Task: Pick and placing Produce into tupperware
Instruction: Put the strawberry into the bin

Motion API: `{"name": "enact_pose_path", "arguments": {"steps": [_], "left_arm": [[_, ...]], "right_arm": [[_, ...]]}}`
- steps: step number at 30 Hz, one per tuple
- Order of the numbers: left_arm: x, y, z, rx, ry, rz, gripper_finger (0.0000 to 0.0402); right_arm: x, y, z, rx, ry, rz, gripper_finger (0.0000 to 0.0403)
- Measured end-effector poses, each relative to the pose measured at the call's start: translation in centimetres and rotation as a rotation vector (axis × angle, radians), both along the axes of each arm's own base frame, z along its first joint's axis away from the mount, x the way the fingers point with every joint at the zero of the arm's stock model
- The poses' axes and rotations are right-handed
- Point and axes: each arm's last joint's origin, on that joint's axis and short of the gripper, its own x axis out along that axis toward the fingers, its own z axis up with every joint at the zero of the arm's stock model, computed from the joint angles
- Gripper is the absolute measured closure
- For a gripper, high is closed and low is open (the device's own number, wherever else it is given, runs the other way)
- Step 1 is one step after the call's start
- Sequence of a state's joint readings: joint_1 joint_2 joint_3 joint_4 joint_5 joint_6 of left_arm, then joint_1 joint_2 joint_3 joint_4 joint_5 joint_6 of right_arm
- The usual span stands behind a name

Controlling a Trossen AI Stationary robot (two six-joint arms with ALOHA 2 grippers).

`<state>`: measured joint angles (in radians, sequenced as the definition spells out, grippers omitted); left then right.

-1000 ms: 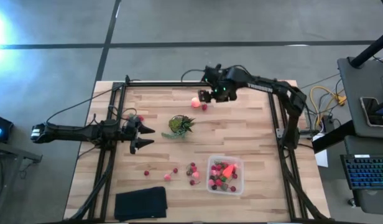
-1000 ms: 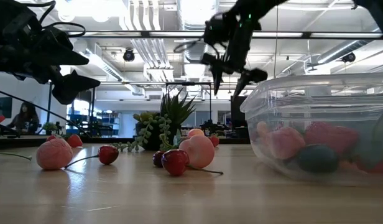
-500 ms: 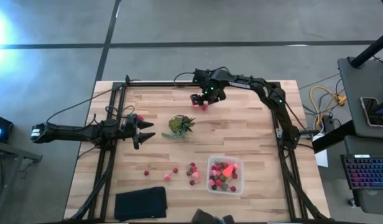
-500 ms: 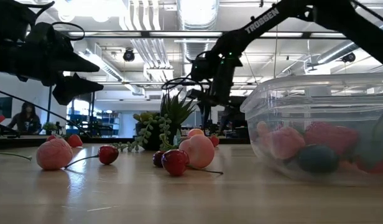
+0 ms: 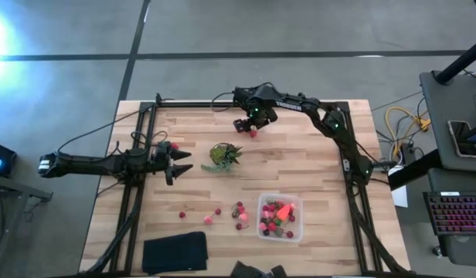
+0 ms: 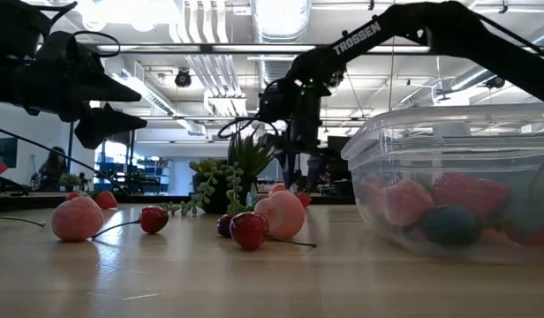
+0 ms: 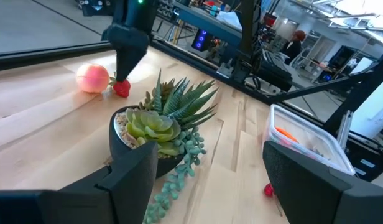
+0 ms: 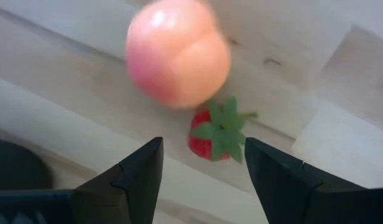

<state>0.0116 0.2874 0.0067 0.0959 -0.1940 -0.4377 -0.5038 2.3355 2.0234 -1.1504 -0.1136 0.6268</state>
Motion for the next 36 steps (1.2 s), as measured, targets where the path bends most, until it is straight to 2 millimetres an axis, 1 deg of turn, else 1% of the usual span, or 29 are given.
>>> {"name": "enact_pose_path", "arguments": {"steps": [7, 19, 22, 27, 36], "left_arm": [[0.0, 0.0, 0.0, 0.000, 0.000, 0.001, 0.0125], [0.0, 0.0, 0.0, 0.000, 0.000, 0.001, 0.0125], [0.0, 0.0, 0.0, 0.000, 0.000, 0.001, 0.0125], [0.0, 0.0, 0.0, 0.000, 0.000, 0.002, 0.0125], [0.0, 0.0, 0.0, 0.000, 0.001, 0.002, 0.0125]], "right_arm": [[-0.6, 0.4, -1.1, 0.024, 0.065, 0.001, 0.0184], [-0.3, 0.2, -1.5, -0.004, 0.034, 0.000, 0.0186], [-0.3, 0.2, -1.6, -0.005, 0.033, 0.000, 0.0197], [-0.4, 0.3, -1.9, -0.001, 0.039, 0.000, 0.0226], [-0.2, 0.2, -1.9, -0.010, 0.020, 0.000, 0.0268]]}}
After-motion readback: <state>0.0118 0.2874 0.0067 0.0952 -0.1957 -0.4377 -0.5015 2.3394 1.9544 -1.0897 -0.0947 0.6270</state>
